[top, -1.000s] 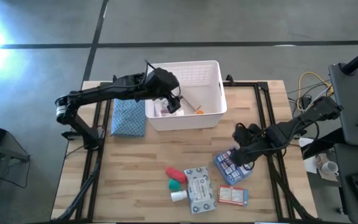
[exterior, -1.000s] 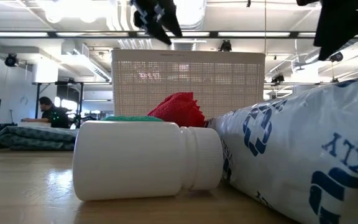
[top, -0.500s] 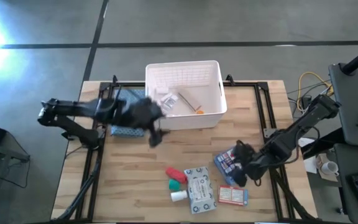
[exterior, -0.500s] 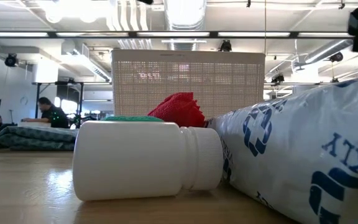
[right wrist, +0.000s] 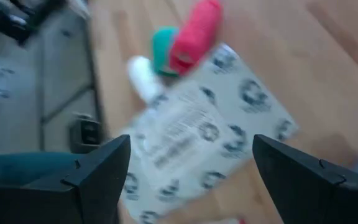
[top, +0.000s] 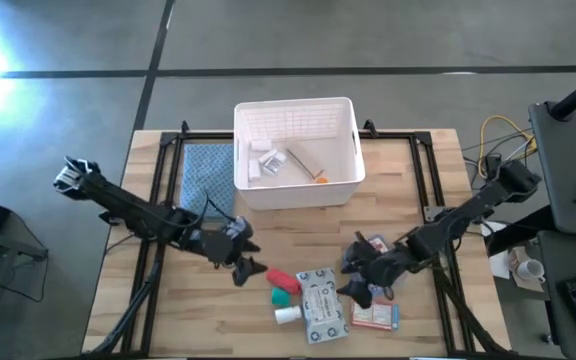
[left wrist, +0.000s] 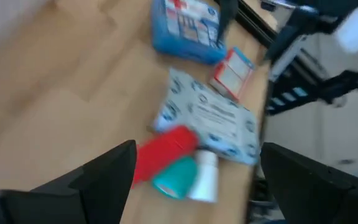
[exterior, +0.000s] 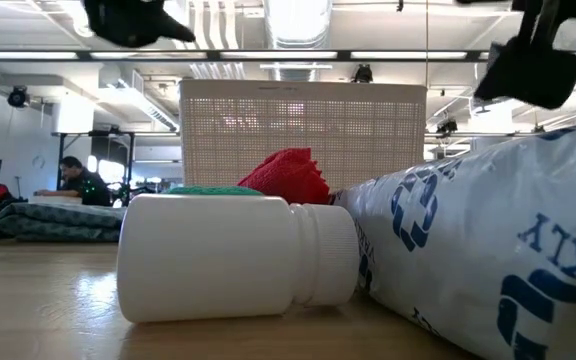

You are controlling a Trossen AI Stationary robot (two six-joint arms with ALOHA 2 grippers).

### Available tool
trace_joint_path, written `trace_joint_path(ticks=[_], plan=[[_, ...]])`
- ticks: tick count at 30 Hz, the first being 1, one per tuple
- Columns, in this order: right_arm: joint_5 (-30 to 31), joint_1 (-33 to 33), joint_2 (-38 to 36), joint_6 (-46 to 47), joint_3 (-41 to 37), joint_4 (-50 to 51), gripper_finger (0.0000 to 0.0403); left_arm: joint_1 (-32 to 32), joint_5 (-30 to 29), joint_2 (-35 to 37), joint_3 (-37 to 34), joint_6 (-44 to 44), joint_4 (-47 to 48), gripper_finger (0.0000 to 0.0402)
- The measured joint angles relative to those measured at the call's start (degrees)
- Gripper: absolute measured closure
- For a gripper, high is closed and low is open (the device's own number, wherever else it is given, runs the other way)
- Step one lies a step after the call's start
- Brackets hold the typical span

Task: Pick & place medical supplies in basket/bin
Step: Put the blue first aid kit into the white container

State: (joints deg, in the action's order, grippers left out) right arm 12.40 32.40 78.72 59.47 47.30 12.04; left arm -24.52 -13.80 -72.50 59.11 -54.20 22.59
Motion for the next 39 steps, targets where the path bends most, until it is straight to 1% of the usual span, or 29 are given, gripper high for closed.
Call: trace_joint_path(ticks=[3,9,11,13,17,20,22,26,29,32,36,39], plan=[[-0.71,-0.4,2.8,4.31,3.64,10.77,0.0078,-0.88,2.71,0.1,-3.27,-5.28,-3.16,0.0081],[-0.31,0.82,6.36,17.36,12.78,42.33,0.0078,-1.46,2.92,0.1,-6.9,-8.33,-3.22,0.0081],[-2.11,0.92,6.65,20.3,14.12,47.85,0.0078,-1.45,2.92,0.1,-7.58,-7.86,-3.08,0.0081],[-5.51,0.9,6.25,23.07,13.6,49.99,0.0079,-1.31,2.92,0.1,-8.16,-7.36,-3.41,0.0081],[-12.72,0.97,2.84,29.19,8.32,50.06,0.0079,-1.3,2.94,0.08,-8.82,-7.34,-3.27,0.0081],[-15.59,1.01,-1.63,34.78,2.22,50.01,0.0079,-1.31,2.96,0.08,-8.84,-7.29,-3.15,0.0081],[-15.9,1.54,-5.69,37.74,-1.86,46.58,0.0079,-1.33,2.97,0.08,-8.61,-7.25,-3.1,0.0081],[-15.46,2.04,-13.31,41.37,-10.99,31.94,0.0079,-1.33,2.97,0.12,-8.45,-7.2,-3.1,0.0081],[-15.23,1.91,-16.77,45.43,-16.77,24.19,0.0079,-1.33,2.97,0.12,-8.45,-7.21,-3.15,0.0081],[-15.14,1.93,-17.91,48.83,-19.93,21.62,0.0079,-1.33,2.99,0.12,-8.45,-7.21,-3.17,0.0081],[-10.88,1.31,-18.04,50.09,-19.99,21.39,0.0079,-1.33,2.99,0.14,-8.45,-7.21,-3.4,0.0081],[-2.32,-0.41,-17.52,48.69,-19.35,19.14,0.0079,-1.32,2.97,0.14,-8.45,-7.21,-3.55,0.0081]])
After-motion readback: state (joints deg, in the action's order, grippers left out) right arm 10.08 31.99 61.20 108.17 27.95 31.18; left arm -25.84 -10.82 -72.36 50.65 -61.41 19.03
